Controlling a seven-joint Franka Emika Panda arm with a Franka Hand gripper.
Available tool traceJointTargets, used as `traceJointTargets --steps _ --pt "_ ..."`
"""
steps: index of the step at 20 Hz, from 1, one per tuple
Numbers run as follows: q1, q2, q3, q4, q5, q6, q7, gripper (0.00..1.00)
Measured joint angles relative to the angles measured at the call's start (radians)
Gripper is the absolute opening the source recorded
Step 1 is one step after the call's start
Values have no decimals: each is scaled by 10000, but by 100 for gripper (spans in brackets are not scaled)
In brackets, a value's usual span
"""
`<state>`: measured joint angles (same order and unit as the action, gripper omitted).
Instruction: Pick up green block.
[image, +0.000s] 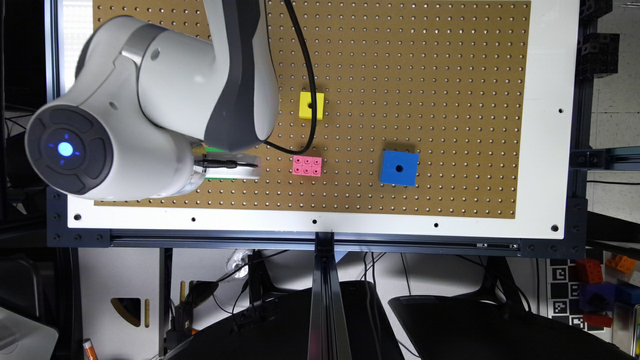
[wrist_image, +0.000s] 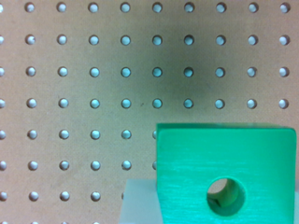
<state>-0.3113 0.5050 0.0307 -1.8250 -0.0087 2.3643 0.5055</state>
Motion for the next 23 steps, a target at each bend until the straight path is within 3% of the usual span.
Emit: traceJointTargets --steps 6,12,19,23 --pt "0 -415 0 1 0 -386 0 0" --pt "0 -543 0 1 0 -452 0 0" --pt "0 -1294 1 3 0 -1175 0 0" --pt "0 -1345 1 2 0 -1232 0 0"
